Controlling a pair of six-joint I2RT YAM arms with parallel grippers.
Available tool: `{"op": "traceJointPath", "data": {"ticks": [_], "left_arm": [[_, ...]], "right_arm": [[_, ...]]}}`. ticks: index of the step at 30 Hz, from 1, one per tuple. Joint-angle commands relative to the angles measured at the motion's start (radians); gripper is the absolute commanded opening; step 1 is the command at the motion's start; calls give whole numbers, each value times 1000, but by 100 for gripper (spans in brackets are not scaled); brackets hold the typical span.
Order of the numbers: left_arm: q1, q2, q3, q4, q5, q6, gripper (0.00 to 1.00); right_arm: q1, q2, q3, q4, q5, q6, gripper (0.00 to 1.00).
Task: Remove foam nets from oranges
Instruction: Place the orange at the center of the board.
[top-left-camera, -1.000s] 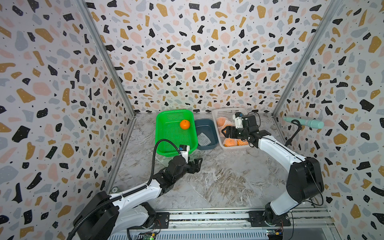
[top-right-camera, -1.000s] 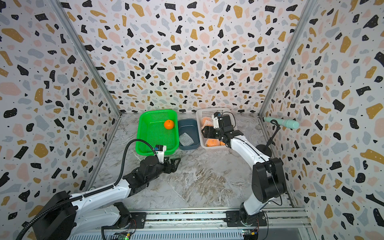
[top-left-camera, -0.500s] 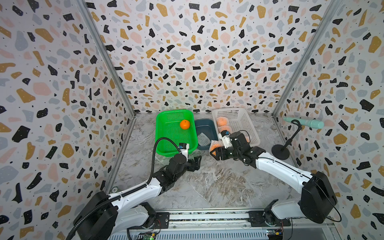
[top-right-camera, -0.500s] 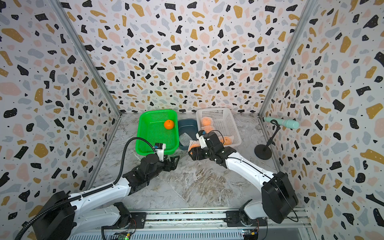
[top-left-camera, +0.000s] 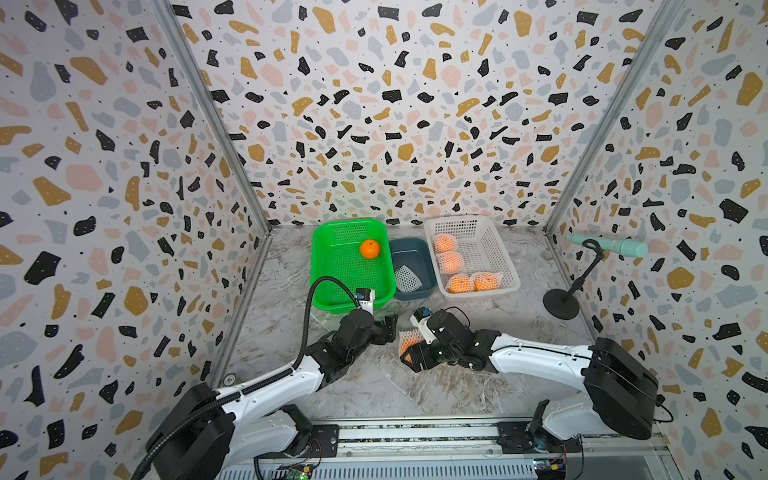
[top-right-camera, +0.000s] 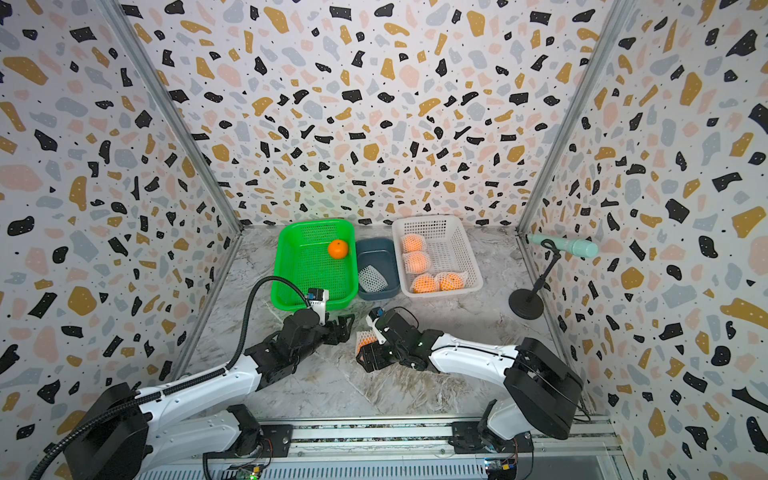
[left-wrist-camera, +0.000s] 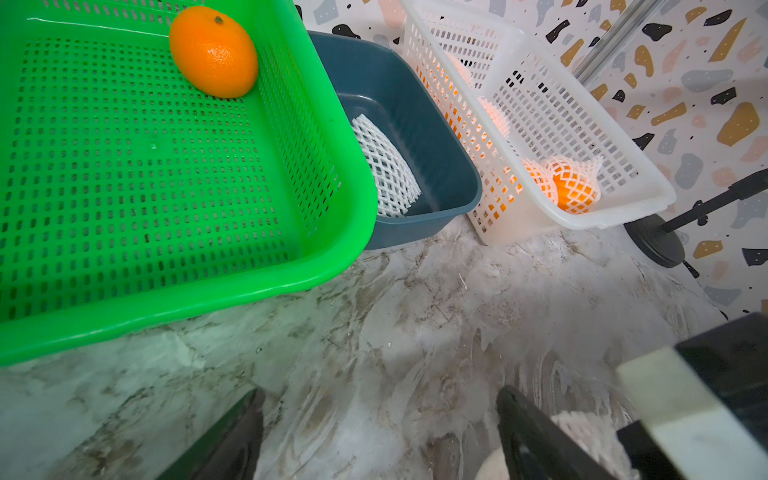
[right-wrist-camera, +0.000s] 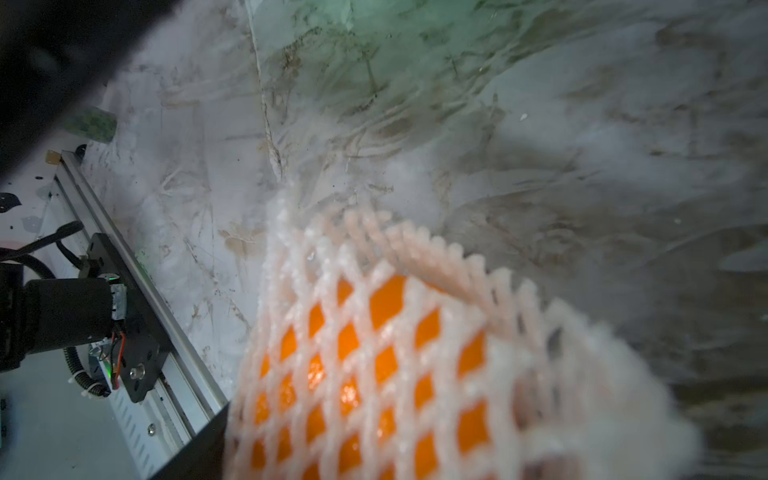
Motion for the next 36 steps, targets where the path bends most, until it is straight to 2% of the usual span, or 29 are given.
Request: {"op": "traceJointPath", "data": {"ticks": [1,8,17,27,36], "left_arm": [[-2,-20,41,2,-17,20,88],[-2,-25,44,-9,-12,27,88],[-3,-26,51,-15,-9,37,88],[-3,-27,51,-18,-4,38,88],[-3,-25,47,-16,-2,39,88]], "right_arm": [[9,31,-7,96,-7,37,84],[7,108,-11,149,-15,39,85],[-11,129,-38,174,-15,51,87],[-25,137,-33,121,13,26,91],[-29,107,-13,22,102,-7,100]]}}
